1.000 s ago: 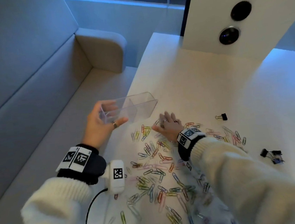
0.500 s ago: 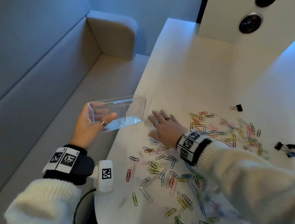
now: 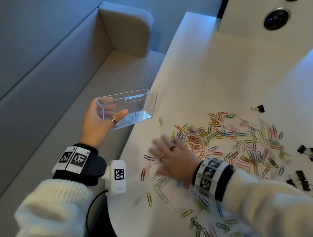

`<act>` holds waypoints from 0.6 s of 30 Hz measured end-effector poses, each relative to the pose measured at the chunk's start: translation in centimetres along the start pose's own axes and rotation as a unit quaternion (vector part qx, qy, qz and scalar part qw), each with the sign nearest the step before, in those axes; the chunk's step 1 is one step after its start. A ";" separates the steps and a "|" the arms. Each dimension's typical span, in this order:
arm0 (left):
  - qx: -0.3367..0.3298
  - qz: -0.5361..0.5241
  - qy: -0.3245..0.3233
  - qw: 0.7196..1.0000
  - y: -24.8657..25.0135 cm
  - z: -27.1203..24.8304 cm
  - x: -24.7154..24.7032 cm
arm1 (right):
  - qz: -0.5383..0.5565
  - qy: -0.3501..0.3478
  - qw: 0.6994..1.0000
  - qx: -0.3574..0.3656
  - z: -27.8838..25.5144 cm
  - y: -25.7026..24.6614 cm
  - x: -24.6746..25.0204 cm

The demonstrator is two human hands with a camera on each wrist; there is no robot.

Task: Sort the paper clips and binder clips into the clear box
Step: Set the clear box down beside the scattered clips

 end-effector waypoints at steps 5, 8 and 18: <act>0.011 0.019 -0.019 1.000 -0.1 -0.9 -0.1 | -0.092 0.008 0.965 0.247 -1.0 -9.2 -2.9; 0.020 0.043 -0.026 0.999 -0.2 -1.1 -0.3 | -0.109 0.004 0.966 0.236 -1.7 -8.3 -4.0; 0.018 0.033 0.003 0.999 -0.4 -1.9 -0.2 | -0.067 0.015 0.989 0.129 -1.3 -3.2 -2.5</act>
Point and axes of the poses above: each hand's wrist, its own z-axis towards the middle knuckle, its own x-axis out of the back of the hand, y = z × x, the point moved 5 cm from there along z, towards the middle knuckle, and after that the axes turned 9 degrees about -z, right-handed, at the moved point
